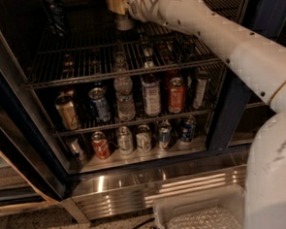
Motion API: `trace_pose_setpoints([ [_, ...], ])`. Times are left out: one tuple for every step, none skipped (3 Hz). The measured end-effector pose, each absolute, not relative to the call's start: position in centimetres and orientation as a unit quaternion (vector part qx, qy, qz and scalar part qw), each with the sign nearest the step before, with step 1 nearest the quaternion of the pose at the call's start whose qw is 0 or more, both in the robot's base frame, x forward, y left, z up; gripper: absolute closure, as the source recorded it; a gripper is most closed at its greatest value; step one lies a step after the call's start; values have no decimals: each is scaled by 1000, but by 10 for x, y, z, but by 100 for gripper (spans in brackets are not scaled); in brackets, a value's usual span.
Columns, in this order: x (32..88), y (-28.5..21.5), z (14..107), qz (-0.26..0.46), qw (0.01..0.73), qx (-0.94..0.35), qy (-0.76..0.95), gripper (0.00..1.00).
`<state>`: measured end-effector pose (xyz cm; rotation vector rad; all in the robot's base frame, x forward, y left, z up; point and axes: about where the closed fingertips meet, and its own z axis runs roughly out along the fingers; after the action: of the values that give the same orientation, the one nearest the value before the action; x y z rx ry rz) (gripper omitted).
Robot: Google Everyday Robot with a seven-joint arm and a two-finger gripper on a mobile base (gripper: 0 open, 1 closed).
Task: Pick 7up can from top shelf of fridge
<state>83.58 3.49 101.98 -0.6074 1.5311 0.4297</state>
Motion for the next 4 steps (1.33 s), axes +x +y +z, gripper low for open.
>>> trace_pose_setpoints([
  [813, 26, 1008, 183, 644, -277, 689, 100],
  [790, 19, 999, 185, 635, -279, 696, 100],
  [728, -1, 1007, 204, 647, -272, 682, 100],
  [728, -1, 1007, 204, 647, -272, 682, 100],
])
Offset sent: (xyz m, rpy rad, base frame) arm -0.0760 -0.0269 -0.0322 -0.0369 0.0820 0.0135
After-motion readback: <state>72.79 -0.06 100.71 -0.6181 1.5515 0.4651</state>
